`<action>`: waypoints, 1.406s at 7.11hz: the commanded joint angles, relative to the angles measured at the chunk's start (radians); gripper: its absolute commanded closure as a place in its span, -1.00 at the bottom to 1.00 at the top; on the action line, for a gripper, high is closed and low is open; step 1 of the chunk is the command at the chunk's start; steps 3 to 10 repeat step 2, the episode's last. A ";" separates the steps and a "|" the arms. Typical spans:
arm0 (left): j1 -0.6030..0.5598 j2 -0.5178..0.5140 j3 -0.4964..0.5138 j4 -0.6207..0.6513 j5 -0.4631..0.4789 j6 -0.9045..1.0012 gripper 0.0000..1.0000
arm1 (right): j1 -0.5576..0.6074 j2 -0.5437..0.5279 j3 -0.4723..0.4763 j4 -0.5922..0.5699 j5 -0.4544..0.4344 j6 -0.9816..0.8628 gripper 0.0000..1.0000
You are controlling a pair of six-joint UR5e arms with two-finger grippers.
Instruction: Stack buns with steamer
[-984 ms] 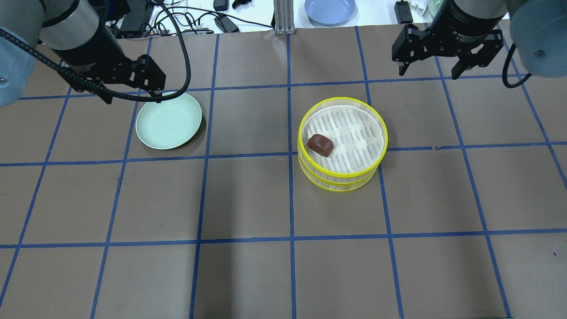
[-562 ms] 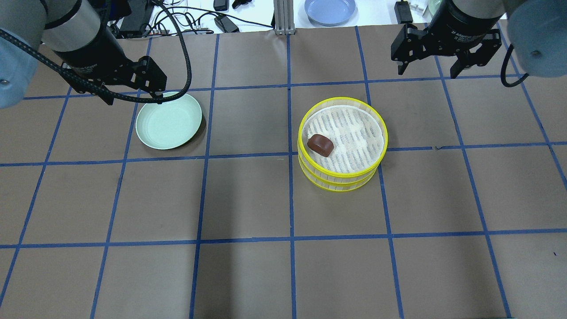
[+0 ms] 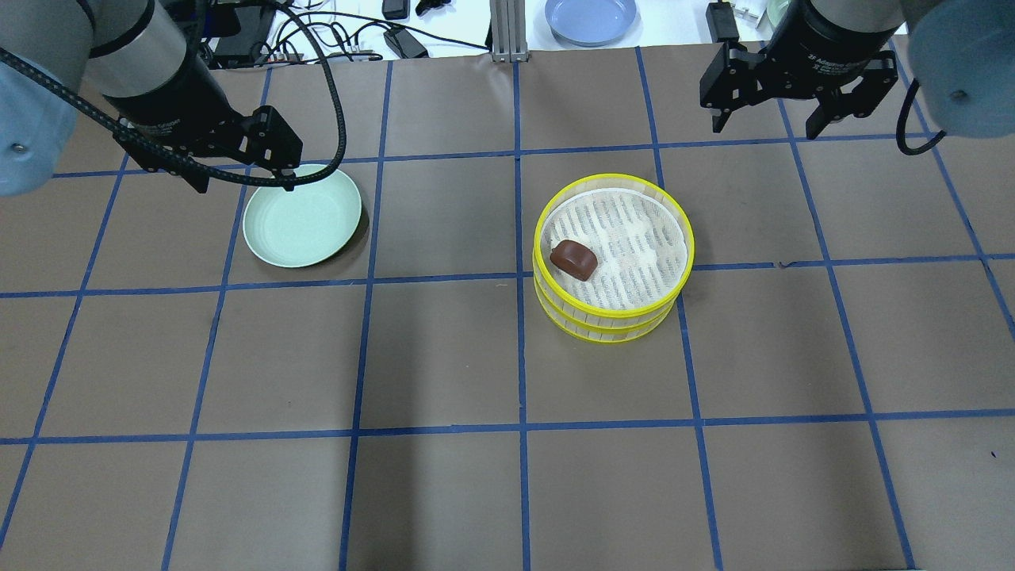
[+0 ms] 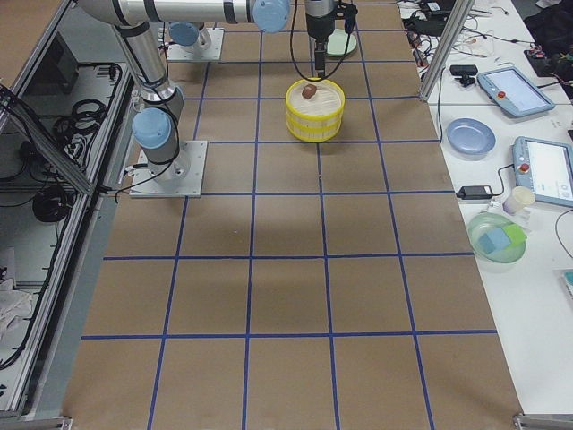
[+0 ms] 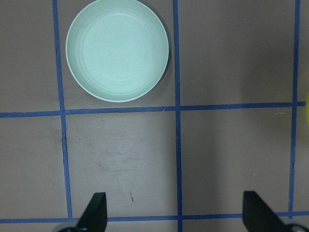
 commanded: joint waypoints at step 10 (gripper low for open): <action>0.000 0.006 -0.011 0.007 0.002 0.000 -1.00 | 0.000 0.000 0.000 0.000 0.000 -0.001 -1.00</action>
